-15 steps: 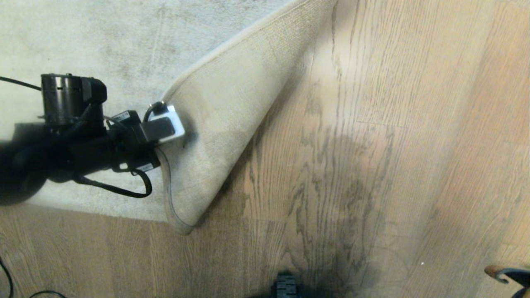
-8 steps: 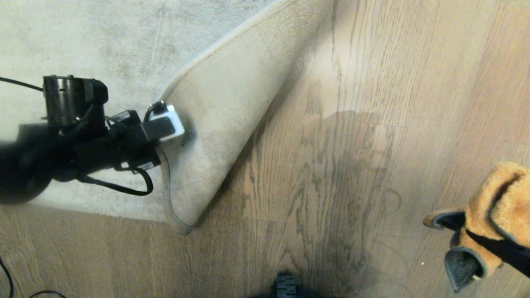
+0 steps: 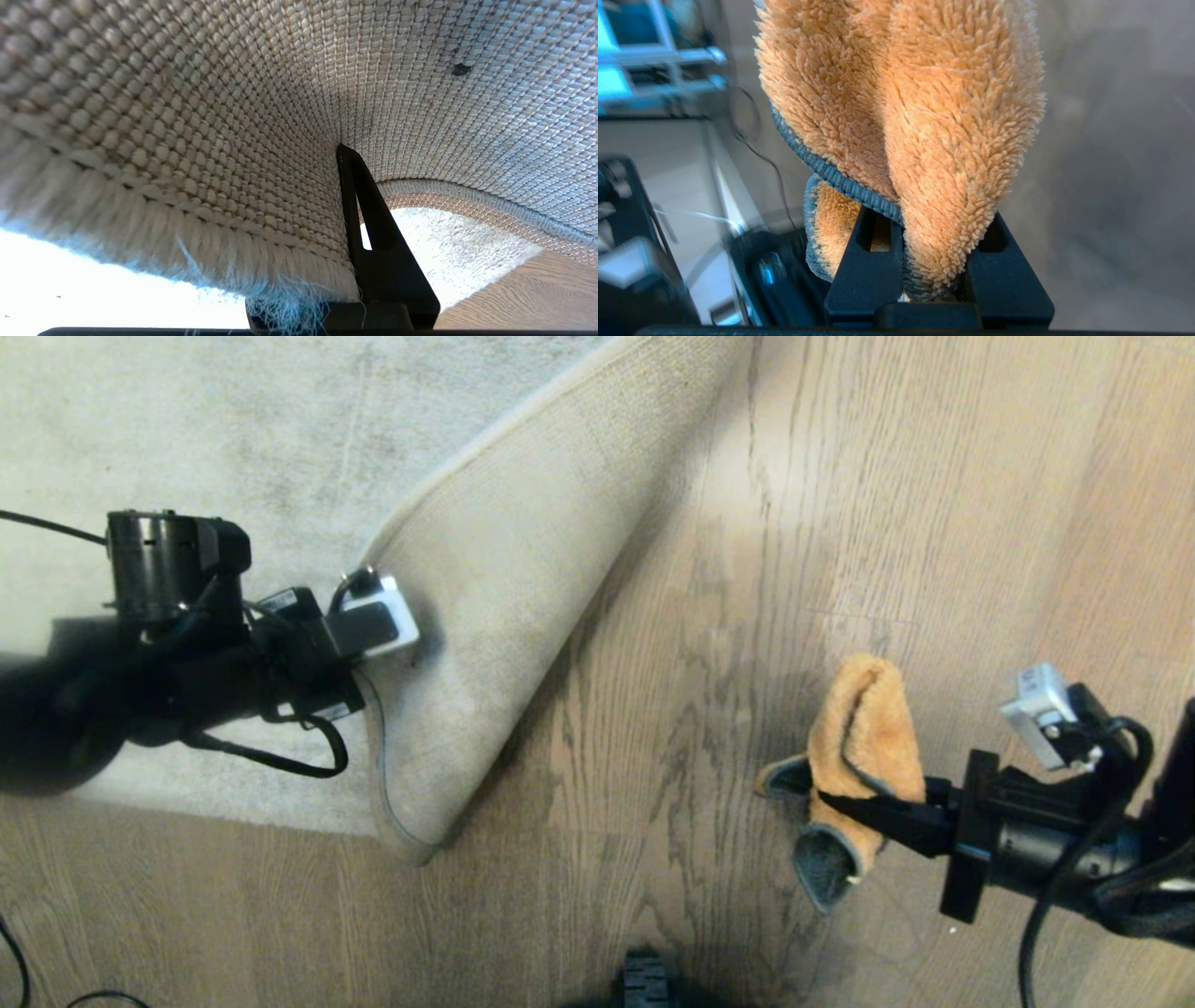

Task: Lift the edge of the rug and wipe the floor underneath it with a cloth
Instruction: Wipe the floor under the carpet with a rag

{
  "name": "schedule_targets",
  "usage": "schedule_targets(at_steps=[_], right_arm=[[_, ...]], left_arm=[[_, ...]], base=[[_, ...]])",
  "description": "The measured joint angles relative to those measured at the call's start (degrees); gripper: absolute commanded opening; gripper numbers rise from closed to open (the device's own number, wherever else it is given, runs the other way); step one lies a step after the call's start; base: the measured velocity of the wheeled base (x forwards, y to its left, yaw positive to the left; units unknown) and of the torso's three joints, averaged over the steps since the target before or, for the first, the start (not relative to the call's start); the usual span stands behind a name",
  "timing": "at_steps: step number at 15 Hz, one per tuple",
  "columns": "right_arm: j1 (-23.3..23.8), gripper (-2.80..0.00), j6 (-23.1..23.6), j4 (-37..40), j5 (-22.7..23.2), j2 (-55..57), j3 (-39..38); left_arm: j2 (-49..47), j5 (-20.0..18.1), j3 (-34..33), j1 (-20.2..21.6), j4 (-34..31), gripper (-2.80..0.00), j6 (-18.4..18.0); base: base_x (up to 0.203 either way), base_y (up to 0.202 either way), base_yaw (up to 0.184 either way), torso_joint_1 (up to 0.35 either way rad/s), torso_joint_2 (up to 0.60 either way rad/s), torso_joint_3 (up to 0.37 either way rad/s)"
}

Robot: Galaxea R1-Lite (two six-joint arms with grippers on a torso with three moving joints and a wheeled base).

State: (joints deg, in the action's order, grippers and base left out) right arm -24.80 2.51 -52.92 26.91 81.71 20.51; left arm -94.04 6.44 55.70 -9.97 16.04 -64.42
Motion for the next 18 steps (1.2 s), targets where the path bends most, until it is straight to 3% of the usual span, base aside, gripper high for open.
schedule_targets(at_steps=[7,12,18], right_arm=[[-6.3,-2.8,-3.1,-7.8,-0.7,14.9,5.7],[-15.4,-2.8,-11.7,-14.8,-12.9,22.9,9.2],[-17.8,-2.8,-12.9,-16.9,-15.2,30.9,18.1]], left_arm=[[-0.1,0.1,0.3,0.0,-0.1,-2.8,0.0],[-0.1,0.2,0.3,0.0,0.0,-2.8,0.0],[-0.1,0.3,0.3,0.5,0.0,-2.8,0.3]], base=[[0.0,0.0,0.0,0.0,0.0,0.0],[0.0,0.0,0.0,0.0,0.0,0.0],[0.0,0.0,0.0,0.0,0.0,0.0]])
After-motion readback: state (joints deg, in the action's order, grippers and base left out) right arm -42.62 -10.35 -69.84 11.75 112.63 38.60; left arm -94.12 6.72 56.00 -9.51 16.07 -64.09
